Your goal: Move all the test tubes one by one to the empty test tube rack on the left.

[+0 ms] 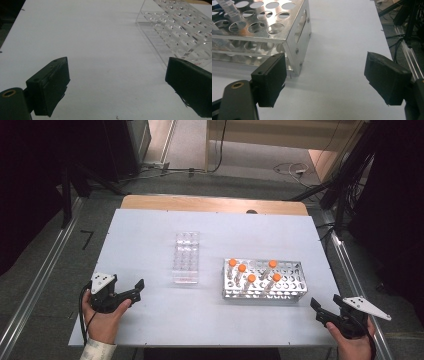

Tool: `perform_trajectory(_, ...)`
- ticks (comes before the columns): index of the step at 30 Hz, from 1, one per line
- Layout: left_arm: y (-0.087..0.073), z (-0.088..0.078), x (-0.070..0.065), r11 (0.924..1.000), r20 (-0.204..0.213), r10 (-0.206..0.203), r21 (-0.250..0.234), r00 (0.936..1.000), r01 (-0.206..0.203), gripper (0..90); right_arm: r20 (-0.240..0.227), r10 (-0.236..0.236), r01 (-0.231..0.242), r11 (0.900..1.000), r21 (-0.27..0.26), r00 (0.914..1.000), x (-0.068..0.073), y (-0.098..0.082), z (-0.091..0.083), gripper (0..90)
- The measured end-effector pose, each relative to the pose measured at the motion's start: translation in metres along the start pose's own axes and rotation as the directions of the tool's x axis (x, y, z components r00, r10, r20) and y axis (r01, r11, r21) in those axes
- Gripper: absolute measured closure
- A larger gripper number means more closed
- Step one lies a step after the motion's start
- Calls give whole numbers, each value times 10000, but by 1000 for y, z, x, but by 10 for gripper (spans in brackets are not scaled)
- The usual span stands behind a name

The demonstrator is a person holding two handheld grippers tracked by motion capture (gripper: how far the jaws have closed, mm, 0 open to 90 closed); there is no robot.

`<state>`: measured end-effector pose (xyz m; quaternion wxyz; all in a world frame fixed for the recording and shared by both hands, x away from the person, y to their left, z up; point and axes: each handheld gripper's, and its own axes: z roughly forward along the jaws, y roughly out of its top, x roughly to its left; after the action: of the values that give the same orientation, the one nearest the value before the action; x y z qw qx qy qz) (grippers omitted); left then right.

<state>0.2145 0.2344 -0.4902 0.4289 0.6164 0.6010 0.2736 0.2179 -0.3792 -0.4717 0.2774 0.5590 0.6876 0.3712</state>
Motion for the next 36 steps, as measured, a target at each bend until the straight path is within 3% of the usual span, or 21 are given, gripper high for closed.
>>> perform_trajectory(7,0,-1,0,10000,-22,-9,-63,10000,8,53,-131,-36,34,9999,-109,9999,3,1,-2,170)
perform_trajectory(13,0,0,0,10000,-43,6,-99,10000,-7,53,-546,-64,51,9997,-253,9985,10,4,-5,171)
perform_trajectory(14,0,0,0,9999,-55,-11,-129,10000,11,53,-758,-73,46,9993,-362,9971,13,5,-7,172)
perform_trajectory(28,0,0,-1,9999,-68,4,-150,10000,-5,53,-1332,-462,372,9969,-693,9900,33,10,-8,179)
perform_trajectory(36,0,0,-1,9999,-59,31,-121,10000,-31,55,-1739,-759,622,9946,-831,9818,47,15,-4,190)
